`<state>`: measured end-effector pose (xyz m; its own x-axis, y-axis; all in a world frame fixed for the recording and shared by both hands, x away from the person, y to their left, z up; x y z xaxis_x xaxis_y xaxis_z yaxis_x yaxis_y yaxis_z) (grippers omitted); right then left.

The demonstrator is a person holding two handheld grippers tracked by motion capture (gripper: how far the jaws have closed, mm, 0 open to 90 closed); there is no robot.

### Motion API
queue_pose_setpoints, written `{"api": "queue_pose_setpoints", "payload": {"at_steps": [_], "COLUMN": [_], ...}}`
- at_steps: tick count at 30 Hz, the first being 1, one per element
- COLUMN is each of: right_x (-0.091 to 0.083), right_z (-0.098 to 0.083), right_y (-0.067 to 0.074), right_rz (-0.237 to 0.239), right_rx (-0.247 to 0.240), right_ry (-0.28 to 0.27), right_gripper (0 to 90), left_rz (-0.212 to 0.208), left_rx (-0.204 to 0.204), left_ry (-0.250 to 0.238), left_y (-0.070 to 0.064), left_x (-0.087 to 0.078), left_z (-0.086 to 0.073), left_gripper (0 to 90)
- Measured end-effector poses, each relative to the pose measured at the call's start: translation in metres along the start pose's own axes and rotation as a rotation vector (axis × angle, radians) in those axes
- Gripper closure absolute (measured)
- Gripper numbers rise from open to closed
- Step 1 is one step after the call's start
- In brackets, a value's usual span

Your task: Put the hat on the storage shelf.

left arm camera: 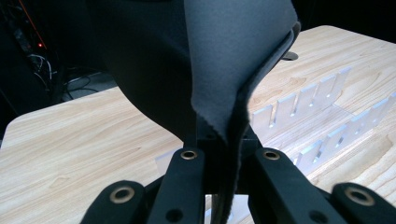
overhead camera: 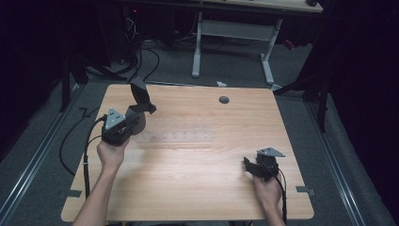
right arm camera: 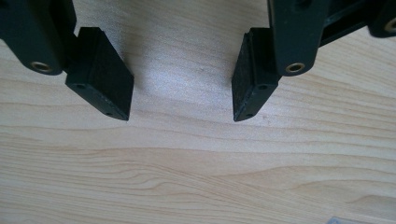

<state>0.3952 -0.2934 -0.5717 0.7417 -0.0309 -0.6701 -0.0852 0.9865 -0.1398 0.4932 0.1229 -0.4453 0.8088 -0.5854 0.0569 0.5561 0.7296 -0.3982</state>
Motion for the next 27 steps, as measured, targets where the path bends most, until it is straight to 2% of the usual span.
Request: {"api": "queue_pose_setpoints", "payload": {"at_steps": [10,21,27], "right_x": [0.0,0.0,0.0], "right_z": [0.0,0.0,0.0], "right_y": [0.0,0.0,0.0], "right_rz": [0.0,0.0,0.0], "right_rx": [0.001,0.0,0.0], "right_ry": [-0.002,-0.001,-0.001], "right_gripper": [39.2,39.2,39.2], "left_rz": [0.008,0.029,0.044], "left_rx": [0.002,-0.013,-0.06], "left_ry": [0.005,0.009,-0.009], "left_y": [-0.002,-0.001,0.003], "left_x": [0.002,0.01,0.014], "left_z": [-0.001,-0.001,0.002], "left_gripper": [86.1,86.2,86.2]}}
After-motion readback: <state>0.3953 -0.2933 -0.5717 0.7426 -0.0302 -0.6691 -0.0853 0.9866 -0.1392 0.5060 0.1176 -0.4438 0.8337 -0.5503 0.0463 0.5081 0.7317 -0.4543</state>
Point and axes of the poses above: each handheld gripper's, and its own axes: x roughly forward along the jaws, z roughly out of its top, y roughly to its left, the point moved 6 cm from there along x, roughly forward along the jaws, and after that the axes turned 10 degrees about -z, right-handed, at the moved point
